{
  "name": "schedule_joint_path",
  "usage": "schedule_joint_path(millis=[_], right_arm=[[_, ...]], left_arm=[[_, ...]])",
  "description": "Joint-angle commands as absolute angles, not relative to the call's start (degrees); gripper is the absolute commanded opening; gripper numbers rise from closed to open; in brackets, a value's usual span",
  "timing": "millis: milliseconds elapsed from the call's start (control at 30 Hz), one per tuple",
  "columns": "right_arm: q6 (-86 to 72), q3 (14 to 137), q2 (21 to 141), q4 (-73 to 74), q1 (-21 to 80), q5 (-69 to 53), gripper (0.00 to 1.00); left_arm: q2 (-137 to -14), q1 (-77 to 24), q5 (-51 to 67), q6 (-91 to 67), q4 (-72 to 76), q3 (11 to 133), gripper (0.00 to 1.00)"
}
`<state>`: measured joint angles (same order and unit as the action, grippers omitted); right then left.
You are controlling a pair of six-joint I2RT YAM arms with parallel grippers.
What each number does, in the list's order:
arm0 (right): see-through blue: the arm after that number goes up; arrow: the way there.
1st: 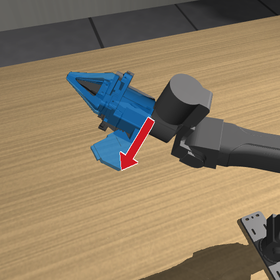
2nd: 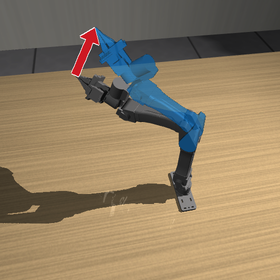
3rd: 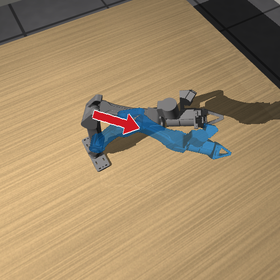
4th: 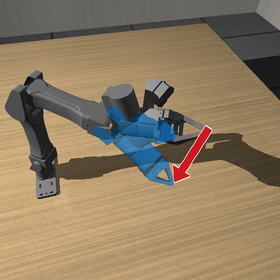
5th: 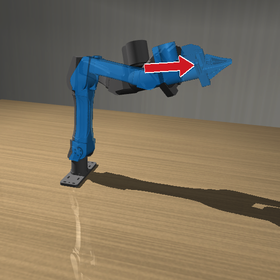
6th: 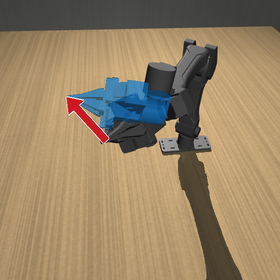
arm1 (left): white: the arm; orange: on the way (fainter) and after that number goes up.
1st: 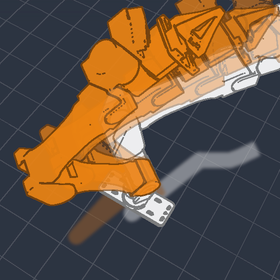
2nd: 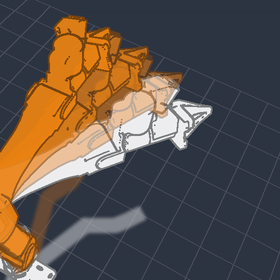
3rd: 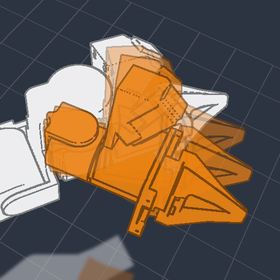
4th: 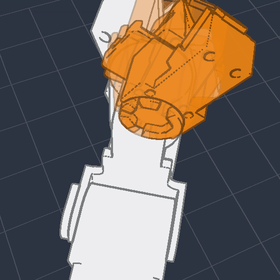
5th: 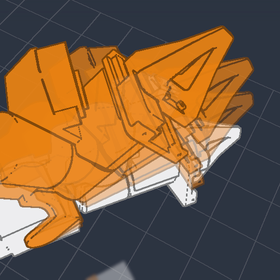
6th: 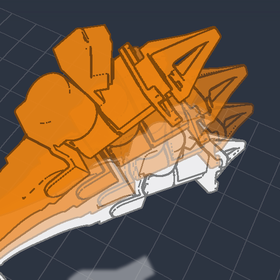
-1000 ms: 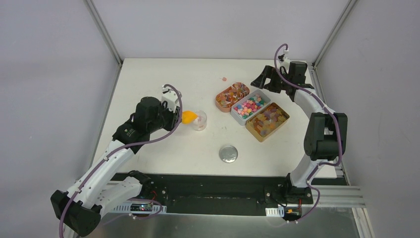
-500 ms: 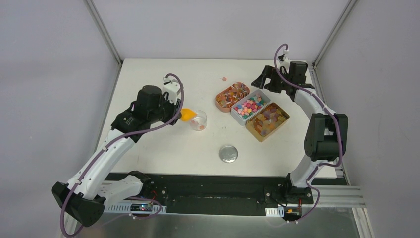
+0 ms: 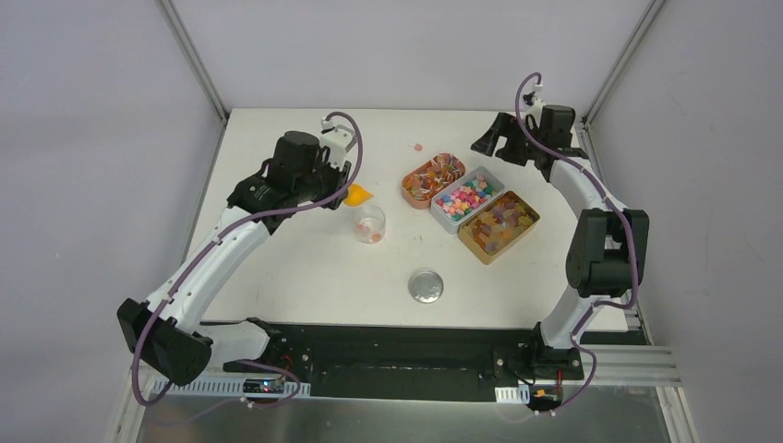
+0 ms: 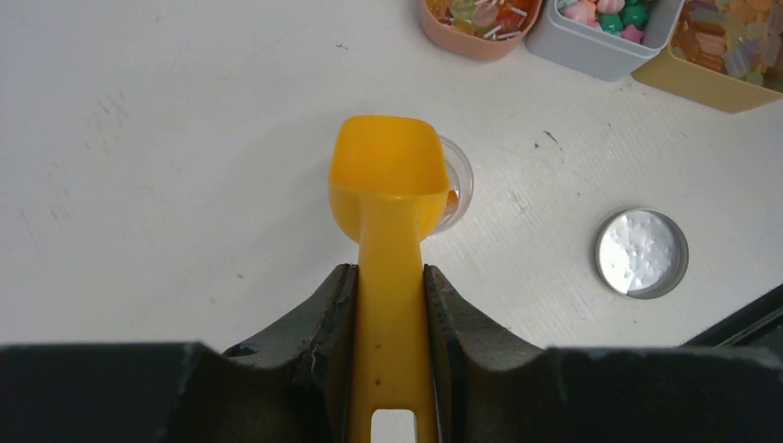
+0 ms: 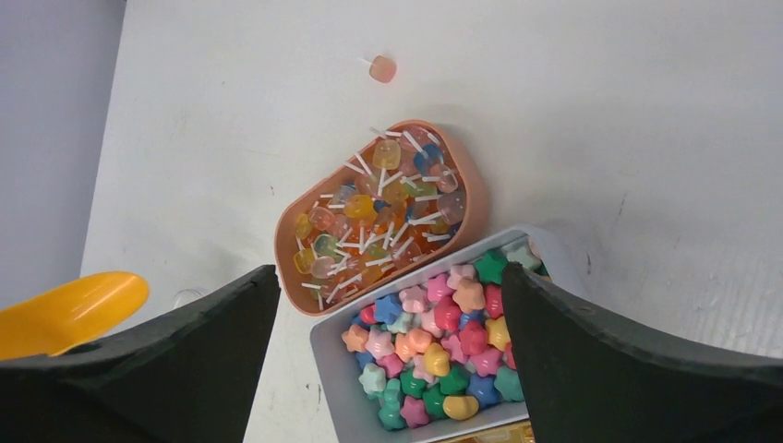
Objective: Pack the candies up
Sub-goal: Scoop the fake candies from the storage box.
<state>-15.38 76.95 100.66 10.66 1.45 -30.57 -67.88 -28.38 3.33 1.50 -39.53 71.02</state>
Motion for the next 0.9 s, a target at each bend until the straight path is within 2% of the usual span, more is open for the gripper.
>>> schedule_joint_path(millis=[0,167,267,367,433,567,867], right_arm=[[-17.9,82.1,103.7,9.6,2.2,-34.0,0.90],[-17.5,89.2,108.9,13.2,2.5,-34.0,0.77],[-16.6,92.6,111.6,12.9,2.7,-34.3,0.64],[-14.9,97.1,116.5,15.0,2.9,-32.9,0.48],[-12.8,101.4,120.2,18.7,2.9,-32.7,0.43],[-10.0,105.2,124.7,19.5,2.8,-35.9,0.40],[-2.6,107.4,126.3,23.3,2.9,-37.2,0.36]], left_arm=[[-72.7,-27.9,5.0,5.2,-33.5,76.3,0.00],[-79.6,-27.9,9.1,10.5,-29.2,79.1,0.00],[-83.7,-27.9,11.3,13.2,-27.9,81.2,0.00],[-87.1,-27.9,12.5,15.7,-25.5,82.6,0.00],[-89.6,-27.7,14.1,16.6,-24.8,84.1,0.00],[-94.3,-27.7,17.9,17.8,-24.8,87.4,0.00],[-101.5,-27.6,18.9,18.6,-24.7,91.8,0.00]])
